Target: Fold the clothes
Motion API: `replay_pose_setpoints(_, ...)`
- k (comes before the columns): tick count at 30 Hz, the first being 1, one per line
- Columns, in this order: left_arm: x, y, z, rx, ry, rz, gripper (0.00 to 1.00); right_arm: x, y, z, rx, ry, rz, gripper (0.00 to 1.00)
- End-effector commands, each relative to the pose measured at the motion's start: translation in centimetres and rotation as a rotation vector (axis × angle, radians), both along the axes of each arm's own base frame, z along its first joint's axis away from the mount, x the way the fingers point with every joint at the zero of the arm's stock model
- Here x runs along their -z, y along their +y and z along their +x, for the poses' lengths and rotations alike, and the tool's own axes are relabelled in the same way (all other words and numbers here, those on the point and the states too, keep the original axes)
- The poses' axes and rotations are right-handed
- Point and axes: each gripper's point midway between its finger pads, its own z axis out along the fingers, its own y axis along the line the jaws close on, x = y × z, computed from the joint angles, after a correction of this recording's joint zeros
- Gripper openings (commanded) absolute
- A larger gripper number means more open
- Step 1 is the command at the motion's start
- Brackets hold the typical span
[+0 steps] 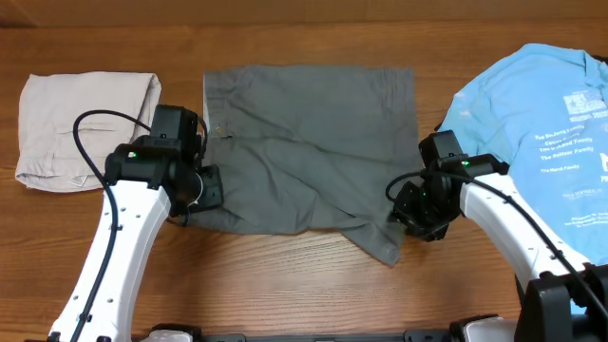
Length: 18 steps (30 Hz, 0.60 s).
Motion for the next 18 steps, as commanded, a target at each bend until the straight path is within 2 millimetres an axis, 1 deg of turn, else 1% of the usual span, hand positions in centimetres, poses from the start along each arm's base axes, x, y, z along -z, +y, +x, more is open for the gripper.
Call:
replay_pose_setpoints(1, 1.8, 0.2, -0.7, -0.021, 0.068, 0.012, 0.49, 0.4, -0.9, -0.6, 0.043, 0.03, -0.05, 0.61)
replay_pose_setpoints(3, 2.6, 0.2, -1.0, -0.02, 0.102, 0.016, 0.5, 0.8, -1.4, -1.1, 0.07, 0.053, -0.084, 0.61)
replay_pose_setpoints(6, 3.6, 0.2, -1.2, -0.021, 0.143, 0.021, 0.49, 1.5, -1.3, -0.9, 0.072, 0.037, -0.073, 0.61)
replay_pose_setpoints(10, 4.4, 0.2, -1.0, -0.021, 0.168, 0.023, 0.49, 2.0, -0.8, -1.6, 0.067, 0.055, -0.039, 0.61)
replay_pose_setpoints(14, 4.5, 0.2, -1.0, -0.021, 0.173, 0.024, 0.49, 2.7, -0.7, -2.7, 0.063, 0.085, -0.029, 0.6)
replay_pose_setpoints(18, 4.5, 0.2, -1.0, -0.021, 0.173, 0.025, 0.5, 3.2, 0.4, -4.0, 0.062, 0.126, 0.05, 0.57)
